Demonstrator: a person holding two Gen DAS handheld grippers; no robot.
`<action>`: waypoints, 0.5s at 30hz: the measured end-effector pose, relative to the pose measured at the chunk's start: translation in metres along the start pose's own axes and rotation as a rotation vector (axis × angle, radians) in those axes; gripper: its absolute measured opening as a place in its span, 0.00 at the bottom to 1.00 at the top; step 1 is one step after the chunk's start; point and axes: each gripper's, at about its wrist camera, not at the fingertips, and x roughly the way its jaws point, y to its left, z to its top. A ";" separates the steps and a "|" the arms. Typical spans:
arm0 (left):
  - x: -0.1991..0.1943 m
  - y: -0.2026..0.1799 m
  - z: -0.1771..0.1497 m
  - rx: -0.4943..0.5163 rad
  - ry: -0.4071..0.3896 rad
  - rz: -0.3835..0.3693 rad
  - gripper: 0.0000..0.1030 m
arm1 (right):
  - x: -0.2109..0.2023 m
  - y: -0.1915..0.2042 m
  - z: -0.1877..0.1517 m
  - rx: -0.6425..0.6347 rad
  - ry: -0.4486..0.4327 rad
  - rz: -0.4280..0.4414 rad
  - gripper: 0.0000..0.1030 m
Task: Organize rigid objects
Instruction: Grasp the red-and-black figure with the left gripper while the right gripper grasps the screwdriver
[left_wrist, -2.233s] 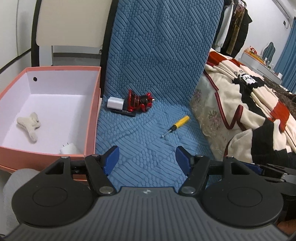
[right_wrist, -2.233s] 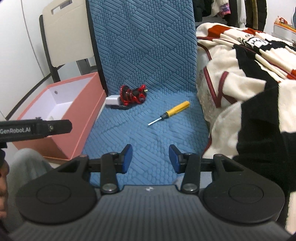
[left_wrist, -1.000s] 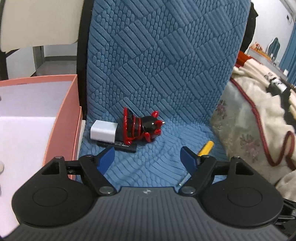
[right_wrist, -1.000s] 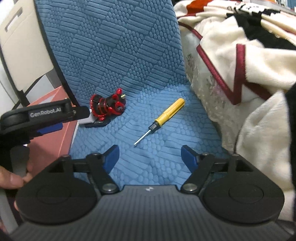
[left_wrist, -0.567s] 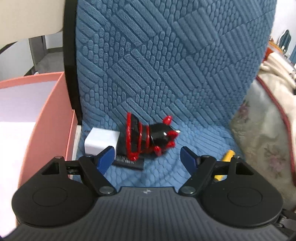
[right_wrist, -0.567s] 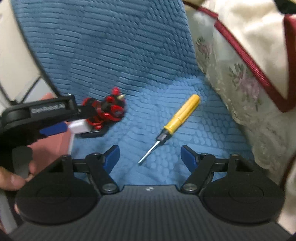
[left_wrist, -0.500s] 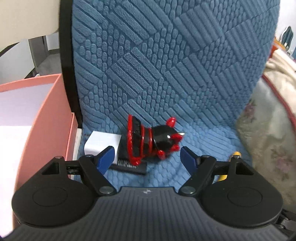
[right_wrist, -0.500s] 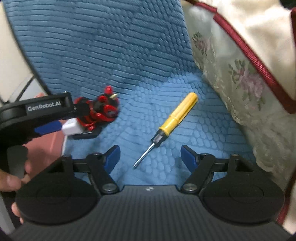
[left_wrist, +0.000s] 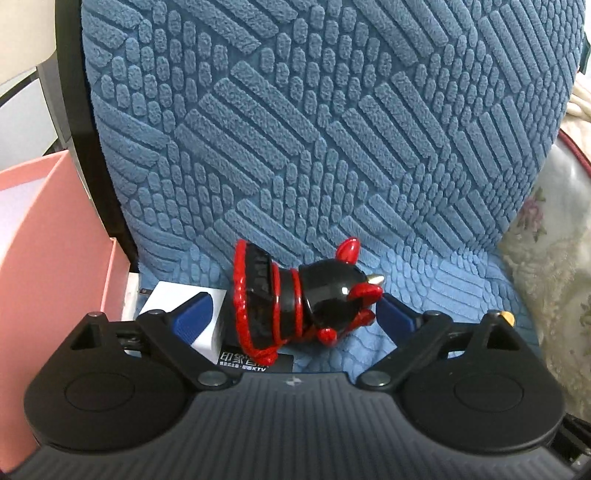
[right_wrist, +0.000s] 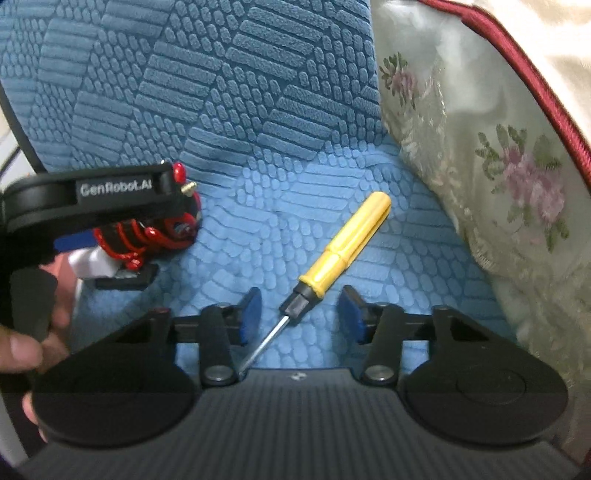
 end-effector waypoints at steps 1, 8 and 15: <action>0.000 -0.001 0.000 0.000 0.001 -0.001 0.94 | 0.000 0.000 0.000 -0.003 0.001 -0.004 0.30; 0.004 -0.011 0.000 0.024 -0.008 0.005 0.95 | -0.005 -0.004 0.000 -0.005 0.004 -0.024 0.20; 0.012 -0.018 0.000 0.043 -0.014 0.028 0.95 | -0.016 -0.008 -0.001 -0.025 -0.018 -0.067 0.16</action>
